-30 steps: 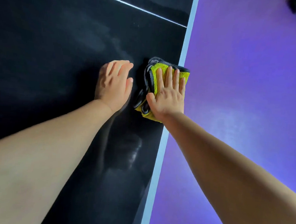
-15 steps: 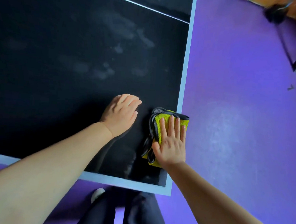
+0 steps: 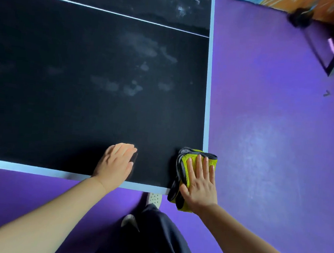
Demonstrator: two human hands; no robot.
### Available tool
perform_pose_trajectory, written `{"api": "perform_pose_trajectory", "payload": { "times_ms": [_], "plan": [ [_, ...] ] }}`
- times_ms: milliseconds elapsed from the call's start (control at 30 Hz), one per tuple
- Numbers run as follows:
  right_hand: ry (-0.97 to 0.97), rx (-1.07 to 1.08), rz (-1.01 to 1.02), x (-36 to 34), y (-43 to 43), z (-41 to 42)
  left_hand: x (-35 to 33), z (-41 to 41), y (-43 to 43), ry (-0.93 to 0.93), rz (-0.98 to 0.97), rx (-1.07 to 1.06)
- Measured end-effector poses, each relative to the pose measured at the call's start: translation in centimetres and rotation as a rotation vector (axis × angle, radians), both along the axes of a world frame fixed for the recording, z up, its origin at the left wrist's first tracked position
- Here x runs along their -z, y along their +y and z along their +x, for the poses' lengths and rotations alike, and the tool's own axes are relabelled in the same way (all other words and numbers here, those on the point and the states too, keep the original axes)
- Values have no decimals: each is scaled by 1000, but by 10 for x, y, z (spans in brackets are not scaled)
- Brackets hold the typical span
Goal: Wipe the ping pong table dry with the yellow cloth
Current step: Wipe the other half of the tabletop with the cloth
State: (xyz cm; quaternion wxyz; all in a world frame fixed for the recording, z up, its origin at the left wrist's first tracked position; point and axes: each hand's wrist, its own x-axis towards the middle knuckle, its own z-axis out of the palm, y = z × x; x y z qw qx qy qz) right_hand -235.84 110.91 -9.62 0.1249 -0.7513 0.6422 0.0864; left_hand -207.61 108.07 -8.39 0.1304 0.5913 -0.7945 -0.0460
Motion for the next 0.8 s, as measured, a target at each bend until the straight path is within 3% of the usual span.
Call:
{"api": "perform_pose_trajectory", "payload": {
  "times_ms": [200, 533, 800],
  "plan": [
    [-17, -117, -29, 6, -15, -7, 4, 13, -16, -41, 125, -92],
    [44, -505, -23, 6, -68, 52, 7, 53, -25, 28, 117, -135],
    [30, -493, -19, 8, -69, 163, 10, 129, -30, 96, 283, -70]
  ]
}}
